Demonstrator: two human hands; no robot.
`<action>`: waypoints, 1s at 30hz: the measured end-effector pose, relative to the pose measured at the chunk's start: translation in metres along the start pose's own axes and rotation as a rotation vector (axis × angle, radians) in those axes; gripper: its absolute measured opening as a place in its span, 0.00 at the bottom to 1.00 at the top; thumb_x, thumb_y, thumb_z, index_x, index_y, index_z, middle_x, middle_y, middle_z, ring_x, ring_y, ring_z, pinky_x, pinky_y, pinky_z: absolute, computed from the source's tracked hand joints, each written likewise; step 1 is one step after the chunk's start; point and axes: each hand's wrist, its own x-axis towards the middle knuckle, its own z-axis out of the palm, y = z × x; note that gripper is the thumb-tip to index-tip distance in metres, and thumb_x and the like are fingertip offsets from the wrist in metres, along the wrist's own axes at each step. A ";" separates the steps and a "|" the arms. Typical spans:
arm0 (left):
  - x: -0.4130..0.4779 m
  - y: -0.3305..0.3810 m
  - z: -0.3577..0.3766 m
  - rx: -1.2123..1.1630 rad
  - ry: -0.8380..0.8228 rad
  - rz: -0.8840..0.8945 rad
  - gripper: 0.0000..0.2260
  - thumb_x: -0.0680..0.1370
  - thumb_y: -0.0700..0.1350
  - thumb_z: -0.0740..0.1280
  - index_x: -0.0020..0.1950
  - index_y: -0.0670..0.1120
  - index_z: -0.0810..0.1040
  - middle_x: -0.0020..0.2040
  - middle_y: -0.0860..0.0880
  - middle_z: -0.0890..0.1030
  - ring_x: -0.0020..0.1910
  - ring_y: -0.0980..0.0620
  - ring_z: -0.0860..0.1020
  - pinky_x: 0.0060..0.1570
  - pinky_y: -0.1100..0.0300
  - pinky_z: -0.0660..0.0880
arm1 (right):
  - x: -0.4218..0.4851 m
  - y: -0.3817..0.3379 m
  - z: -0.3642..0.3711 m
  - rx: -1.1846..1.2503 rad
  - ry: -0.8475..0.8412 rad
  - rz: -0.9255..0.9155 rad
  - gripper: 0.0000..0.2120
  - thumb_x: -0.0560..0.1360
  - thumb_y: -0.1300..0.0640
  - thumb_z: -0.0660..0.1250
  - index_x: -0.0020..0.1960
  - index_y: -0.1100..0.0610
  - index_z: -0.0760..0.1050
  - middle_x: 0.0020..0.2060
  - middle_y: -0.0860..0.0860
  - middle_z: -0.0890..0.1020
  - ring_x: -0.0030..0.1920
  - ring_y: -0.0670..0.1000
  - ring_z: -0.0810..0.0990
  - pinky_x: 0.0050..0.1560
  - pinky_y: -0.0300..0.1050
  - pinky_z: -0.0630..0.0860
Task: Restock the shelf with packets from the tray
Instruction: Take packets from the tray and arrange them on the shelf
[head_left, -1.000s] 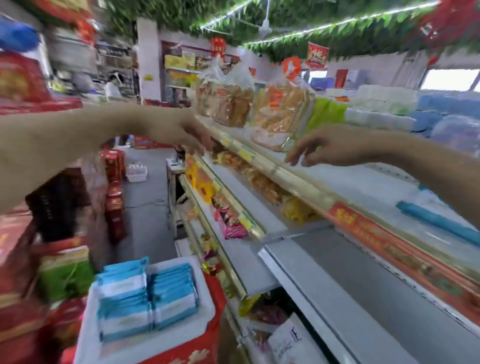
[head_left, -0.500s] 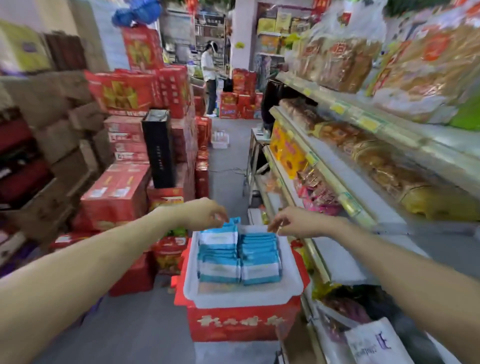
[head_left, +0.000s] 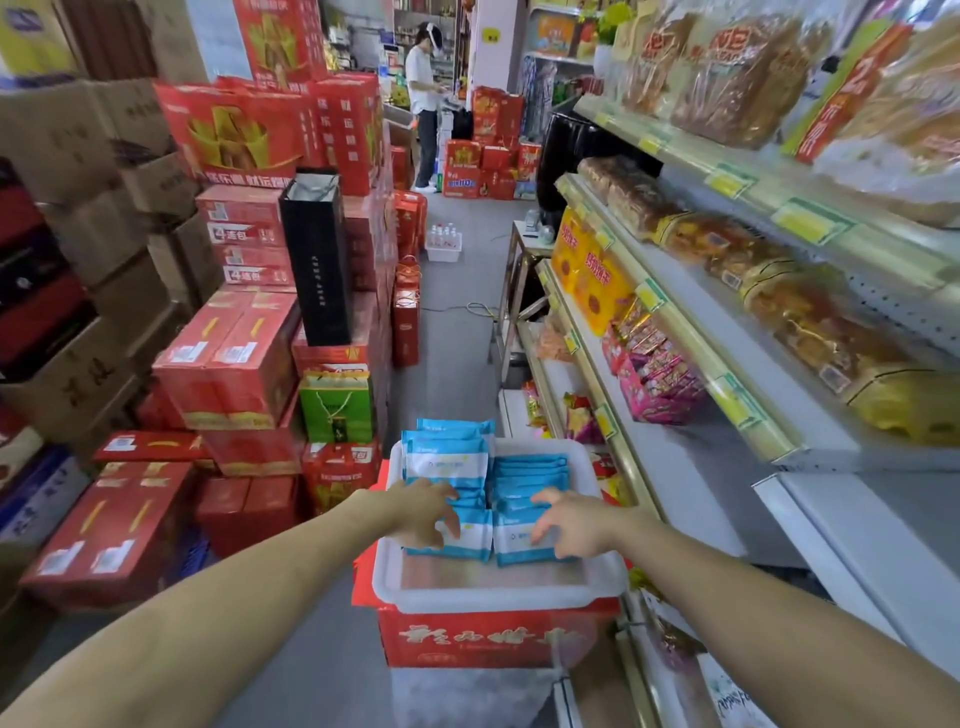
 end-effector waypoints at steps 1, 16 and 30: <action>0.000 0.000 0.002 0.014 -0.002 -0.003 0.17 0.82 0.54 0.66 0.70 0.64 0.76 0.82 0.50 0.58 0.79 0.42 0.58 0.75 0.39 0.60 | 0.000 -0.001 0.001 -0.021 0.007 0.008 0.23 0.76 0.57 0.67 0.68 0.39 0.77 0.82 0.47 0.54 0.79 0.57 0.59 0.74 0.57 0.65; -0.013 0.025 0.041 0.150 0.213 0.013 0.15 0.80 0.54 0.66 0.67 0.60 0.80 0.79 0.49 0.57 0.73 0.41 0.60 0.72 0.44 0.61 | -0.009 -0.029 0.026 0.019 0.068 0.003 0.19 0.78 0.55 0.63 0.65 0.42 0.81 0.64 0.53 0.71 0.61 0.56 0.70 0.62 0.54 0.71; -0.009 0.024 0.048 0.244 0.257 0.053 0.14 0.81 0.53 0.64 0.62 0.53 0.84 0.82 0.49 0.56 0.75 0.40 0.60 0.73 0.42 0.61 | -0.019 -0.034 0.018 0.038 0.172 0.045 0.22 0.79 0.61 0.61 0.66 0.43 0.81 0.64 0.51 0.75 0.56 0.54 0.76 0.51 0.50 0.76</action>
